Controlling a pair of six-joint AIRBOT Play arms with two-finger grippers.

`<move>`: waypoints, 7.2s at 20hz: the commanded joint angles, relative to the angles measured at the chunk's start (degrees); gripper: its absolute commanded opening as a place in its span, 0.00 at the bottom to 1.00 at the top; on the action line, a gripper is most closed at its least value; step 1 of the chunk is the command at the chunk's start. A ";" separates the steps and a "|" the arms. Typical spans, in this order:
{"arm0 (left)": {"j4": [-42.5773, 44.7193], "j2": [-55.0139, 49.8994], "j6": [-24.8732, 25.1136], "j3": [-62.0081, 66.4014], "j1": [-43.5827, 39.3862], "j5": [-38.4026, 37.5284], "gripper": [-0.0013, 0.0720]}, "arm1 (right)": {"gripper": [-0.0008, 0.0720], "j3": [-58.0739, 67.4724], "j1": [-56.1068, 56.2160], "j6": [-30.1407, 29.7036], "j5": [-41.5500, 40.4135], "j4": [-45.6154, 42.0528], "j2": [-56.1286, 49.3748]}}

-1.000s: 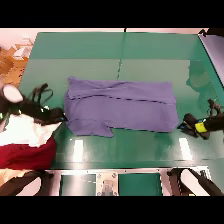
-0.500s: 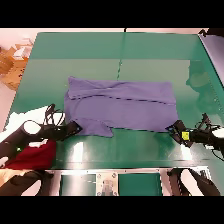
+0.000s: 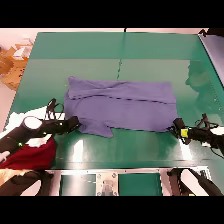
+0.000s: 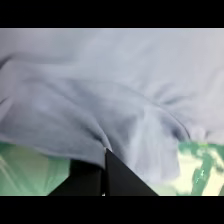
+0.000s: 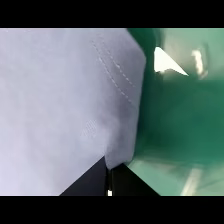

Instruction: Fold the shirts.

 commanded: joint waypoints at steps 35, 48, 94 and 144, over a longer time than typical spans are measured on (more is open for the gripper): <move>15.56 -48.26 -4.87 81.77 12.02 -30.64 0.97 | 0.59 83.84 2.21 -10.69 32.06 -3.80 -58.49; 16.41 -48.28 -4.24 81.90 6.23 -35.82 0.06 | 0.44 79.45 2.16 -19.93 31.91 2.21 -68.43; 22.43 -42.99 4.20 93.64 10.29 -48.02 0.06 | 0.03 78.12 60.46 -3.13 -6.80 12.09 -50.58; 24.26 -43.04 4.31 91.54 13.38 -48.61 0.06 | 0.03 40.61 -53.07 -3.76 18.88 -14.60 -18.51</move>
